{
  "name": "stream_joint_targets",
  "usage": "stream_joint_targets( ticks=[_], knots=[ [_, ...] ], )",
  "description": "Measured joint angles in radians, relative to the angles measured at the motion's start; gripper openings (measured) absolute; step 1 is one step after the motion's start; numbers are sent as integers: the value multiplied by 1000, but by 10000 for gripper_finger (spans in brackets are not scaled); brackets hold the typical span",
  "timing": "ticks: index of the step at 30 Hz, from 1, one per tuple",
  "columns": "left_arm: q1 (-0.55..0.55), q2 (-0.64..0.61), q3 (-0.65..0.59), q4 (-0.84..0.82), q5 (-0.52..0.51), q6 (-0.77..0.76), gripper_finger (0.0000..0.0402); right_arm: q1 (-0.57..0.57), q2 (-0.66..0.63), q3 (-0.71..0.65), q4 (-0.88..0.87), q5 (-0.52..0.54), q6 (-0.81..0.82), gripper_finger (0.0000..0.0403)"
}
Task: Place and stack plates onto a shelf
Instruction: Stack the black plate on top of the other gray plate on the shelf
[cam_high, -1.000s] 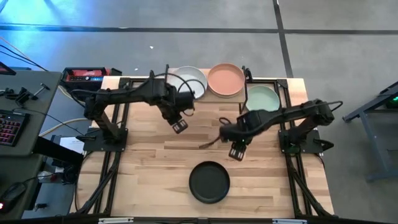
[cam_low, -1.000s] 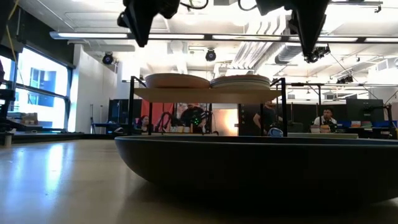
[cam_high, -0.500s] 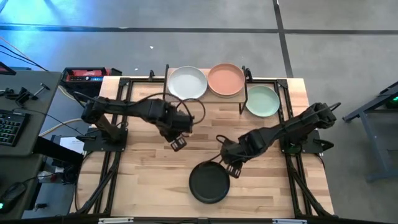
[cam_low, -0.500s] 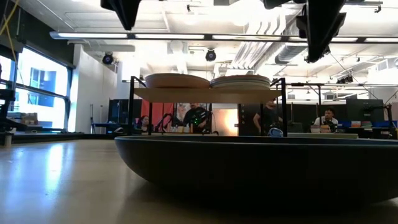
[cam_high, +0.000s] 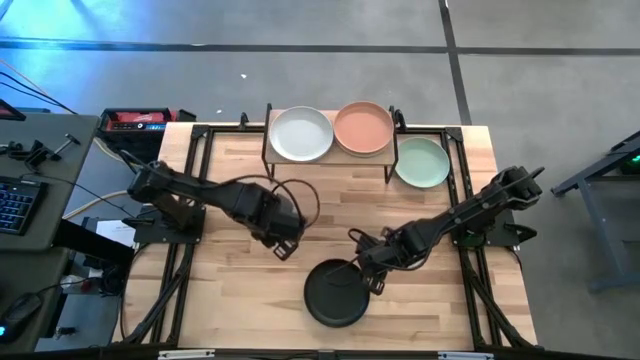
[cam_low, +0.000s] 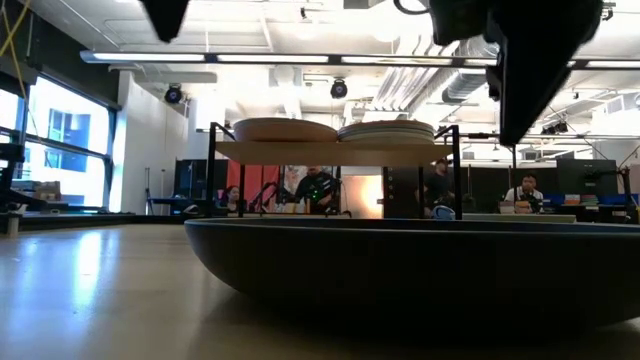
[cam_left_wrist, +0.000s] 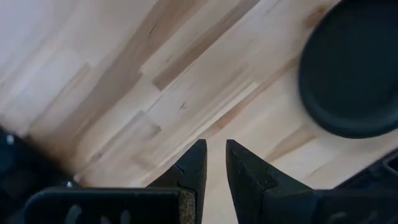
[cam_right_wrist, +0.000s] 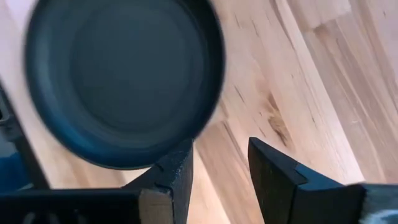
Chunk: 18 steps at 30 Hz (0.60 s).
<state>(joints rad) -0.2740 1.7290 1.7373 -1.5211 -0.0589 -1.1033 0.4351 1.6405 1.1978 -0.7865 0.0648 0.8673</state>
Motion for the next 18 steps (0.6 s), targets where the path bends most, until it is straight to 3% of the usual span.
stream_joint_targets(
  ticks=[18],
  knots=[
    [-146, 1, -227, 124, -64, -356, 49, 4, 0, -177, 260, 41, 19, 131]
  ],
)
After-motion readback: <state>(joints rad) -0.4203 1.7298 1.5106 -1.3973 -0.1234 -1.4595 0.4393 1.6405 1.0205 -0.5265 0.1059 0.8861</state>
